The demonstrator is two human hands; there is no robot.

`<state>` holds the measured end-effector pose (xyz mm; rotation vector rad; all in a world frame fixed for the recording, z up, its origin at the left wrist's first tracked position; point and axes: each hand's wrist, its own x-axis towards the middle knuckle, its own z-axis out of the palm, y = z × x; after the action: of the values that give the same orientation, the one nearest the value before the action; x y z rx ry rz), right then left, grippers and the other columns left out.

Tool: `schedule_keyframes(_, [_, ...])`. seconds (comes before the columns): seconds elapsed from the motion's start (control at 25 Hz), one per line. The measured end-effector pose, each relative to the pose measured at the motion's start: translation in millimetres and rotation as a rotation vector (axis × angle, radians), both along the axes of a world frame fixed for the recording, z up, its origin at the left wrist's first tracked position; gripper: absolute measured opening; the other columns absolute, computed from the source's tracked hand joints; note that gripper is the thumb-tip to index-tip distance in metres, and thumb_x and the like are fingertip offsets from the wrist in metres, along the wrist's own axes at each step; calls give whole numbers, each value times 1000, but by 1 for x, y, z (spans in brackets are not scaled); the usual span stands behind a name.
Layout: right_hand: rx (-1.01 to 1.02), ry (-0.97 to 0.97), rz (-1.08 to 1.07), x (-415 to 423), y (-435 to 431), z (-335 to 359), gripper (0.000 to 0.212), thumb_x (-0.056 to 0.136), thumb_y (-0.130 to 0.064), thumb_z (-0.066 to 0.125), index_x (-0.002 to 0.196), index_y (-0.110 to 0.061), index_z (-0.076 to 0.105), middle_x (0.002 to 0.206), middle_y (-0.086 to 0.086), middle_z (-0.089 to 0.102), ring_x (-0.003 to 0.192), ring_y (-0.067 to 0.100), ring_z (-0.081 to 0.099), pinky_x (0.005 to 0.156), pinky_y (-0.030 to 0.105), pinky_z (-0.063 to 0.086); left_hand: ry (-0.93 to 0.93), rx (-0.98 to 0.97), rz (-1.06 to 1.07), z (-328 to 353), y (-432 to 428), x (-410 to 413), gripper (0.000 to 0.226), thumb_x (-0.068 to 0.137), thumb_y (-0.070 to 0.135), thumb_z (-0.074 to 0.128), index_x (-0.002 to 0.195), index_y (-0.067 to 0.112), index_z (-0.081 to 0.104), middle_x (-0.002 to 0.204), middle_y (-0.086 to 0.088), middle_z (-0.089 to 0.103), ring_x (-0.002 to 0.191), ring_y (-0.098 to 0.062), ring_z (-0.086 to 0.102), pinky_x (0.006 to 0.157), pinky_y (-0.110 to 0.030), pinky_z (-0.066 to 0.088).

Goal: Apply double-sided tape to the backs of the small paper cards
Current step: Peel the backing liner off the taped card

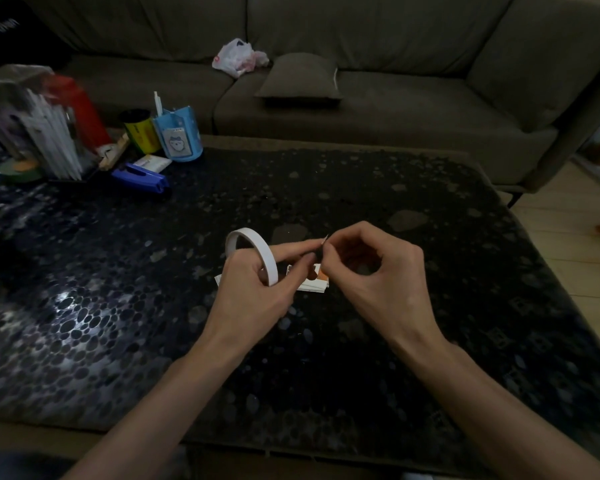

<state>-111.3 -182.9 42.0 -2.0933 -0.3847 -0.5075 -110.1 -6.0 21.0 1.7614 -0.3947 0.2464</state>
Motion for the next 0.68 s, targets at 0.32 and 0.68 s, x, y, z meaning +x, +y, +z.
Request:
schedule_keyframes(0.32, [-12, 47, 23, 2, -2, -1, 14, 93, -19, 73, 107, -18, 75, 94, -15, 72, 89, -5, 71, 81, 11, 56, -40, 98, 42, -4, 1, -1, 29, 97, 11, 70, 125, 17, 75, 93, 9, 78, 63, 5, 64, 59, -7, 47])
schedule_keyframes(0.68, [183, 149, 99, 6, -6, 0, 12, 94, -14, 75, 105, -18, 79, 95, -11, 78, 90, 3, 76, 83, 20, 60, -49, 102, 43, -4, 2, -2, 31, 97, 16, 70, 127, 19, 74, 88, 4, 76, 57, -6, 62, 54, -12, 47])
